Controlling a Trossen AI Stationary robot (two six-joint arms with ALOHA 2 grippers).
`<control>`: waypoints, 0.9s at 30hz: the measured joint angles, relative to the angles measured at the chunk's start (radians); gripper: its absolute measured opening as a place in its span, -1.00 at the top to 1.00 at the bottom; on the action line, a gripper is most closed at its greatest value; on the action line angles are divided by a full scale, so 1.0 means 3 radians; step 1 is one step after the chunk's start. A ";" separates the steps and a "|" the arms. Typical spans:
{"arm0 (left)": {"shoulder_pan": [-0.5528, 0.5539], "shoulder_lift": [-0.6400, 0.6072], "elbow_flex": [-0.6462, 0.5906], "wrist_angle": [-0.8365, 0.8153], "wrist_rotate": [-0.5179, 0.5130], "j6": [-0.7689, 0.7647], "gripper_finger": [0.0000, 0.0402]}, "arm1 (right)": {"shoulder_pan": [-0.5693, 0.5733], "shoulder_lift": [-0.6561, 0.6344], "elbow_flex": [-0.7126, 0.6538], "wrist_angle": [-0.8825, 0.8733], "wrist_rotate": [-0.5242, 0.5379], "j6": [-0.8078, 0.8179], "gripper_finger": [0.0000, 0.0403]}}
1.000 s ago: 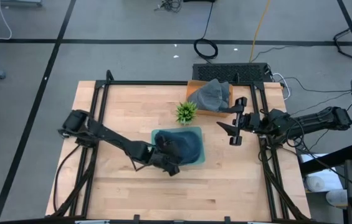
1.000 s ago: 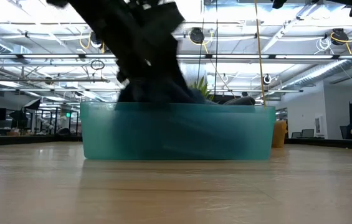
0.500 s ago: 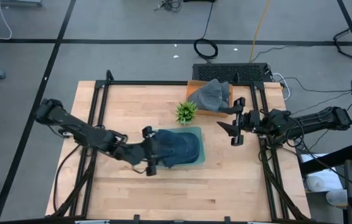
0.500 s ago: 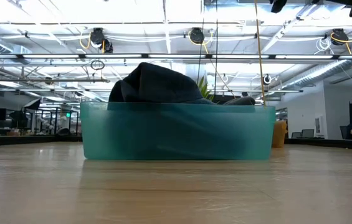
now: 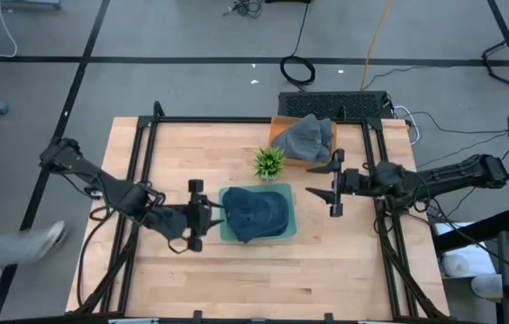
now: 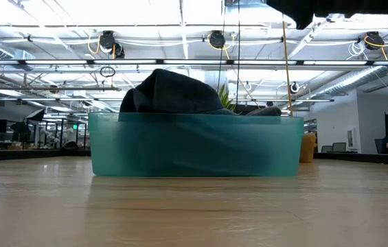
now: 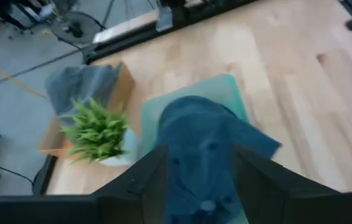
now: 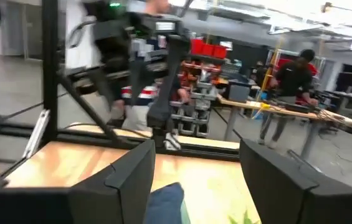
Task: Pick & Place hat
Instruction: Return to Home Position
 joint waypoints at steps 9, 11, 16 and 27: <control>0.0365 -0.1023 -0.1278 0.1113 0.0385 0.0169 0.19 | 0.0000 -0.0003 -0.0879 0.1180 -0.0164 -0.0075 -0.10; 0.0403 -0.1295 -0.1567 0.1316 0.0514 0.0172 0.17 | -0.0001 -0.0003 -0.1083 0.1364 -0.0163 -0.0070 -0.10; 0.0404 -0.1870 -0.2210 0.1831 0.0522 0.0272 0.11 | 0.0000 0.0001 -0.1323 0.1355 -0.0164 0.0130 -0.10; 0.0404 -0.2799 -0.3080 0.2238 0.0416 0.0298 0.00 | -0.0006 -0.0007 -0.1560 0.1754 -0.0161 0.0145 -0.10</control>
